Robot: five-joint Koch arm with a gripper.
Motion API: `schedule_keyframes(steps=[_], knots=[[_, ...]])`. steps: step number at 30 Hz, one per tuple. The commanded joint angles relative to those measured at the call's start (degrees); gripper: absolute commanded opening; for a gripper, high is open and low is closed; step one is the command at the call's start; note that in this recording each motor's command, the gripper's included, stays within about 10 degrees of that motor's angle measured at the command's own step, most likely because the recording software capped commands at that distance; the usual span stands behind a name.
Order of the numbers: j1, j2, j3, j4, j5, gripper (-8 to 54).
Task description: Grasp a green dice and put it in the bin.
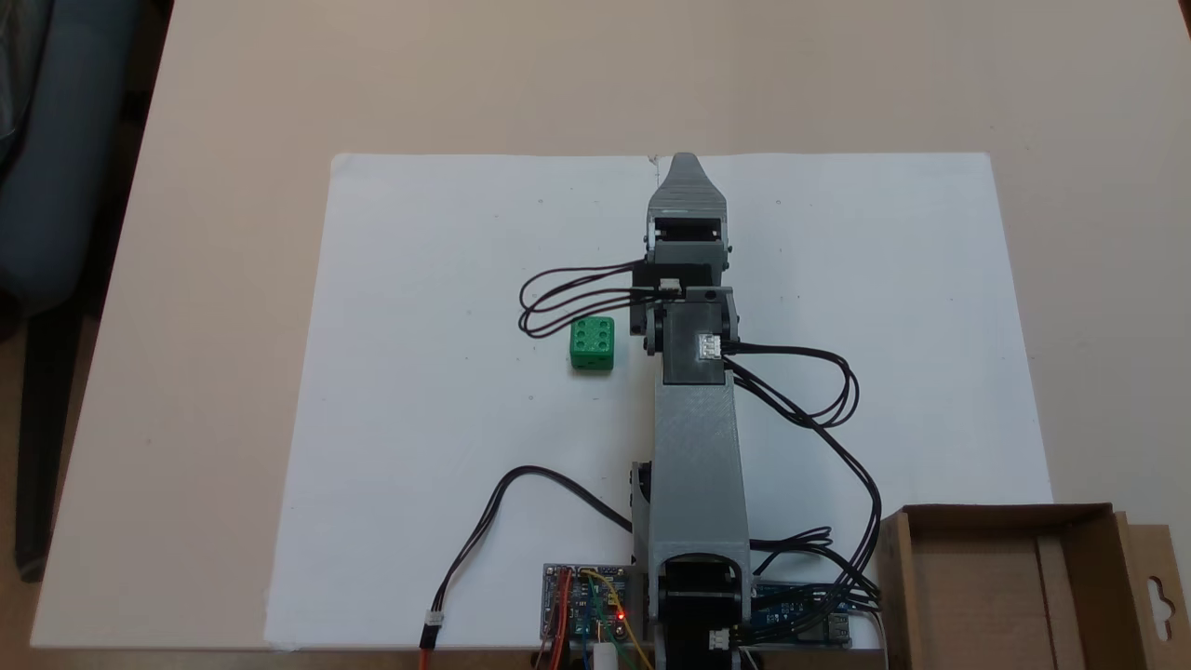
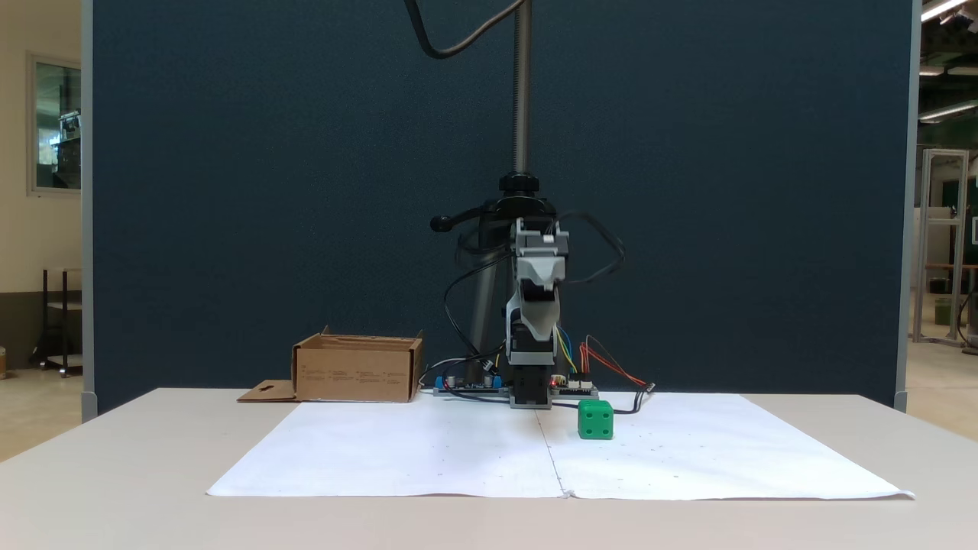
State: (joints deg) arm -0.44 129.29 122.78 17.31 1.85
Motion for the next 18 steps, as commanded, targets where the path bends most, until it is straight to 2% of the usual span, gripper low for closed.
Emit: schedule_keyframes(steps=[1, 11, 18], knots=[[-0.2, 6.2, -4.2, 9.2, 5.2, 41.6], [0.9, 6.0, -16.9, 40.2, 7.9, 41.7], [-1.1, 5.9, -18.0, 57.7, 13.6, 41.7]])
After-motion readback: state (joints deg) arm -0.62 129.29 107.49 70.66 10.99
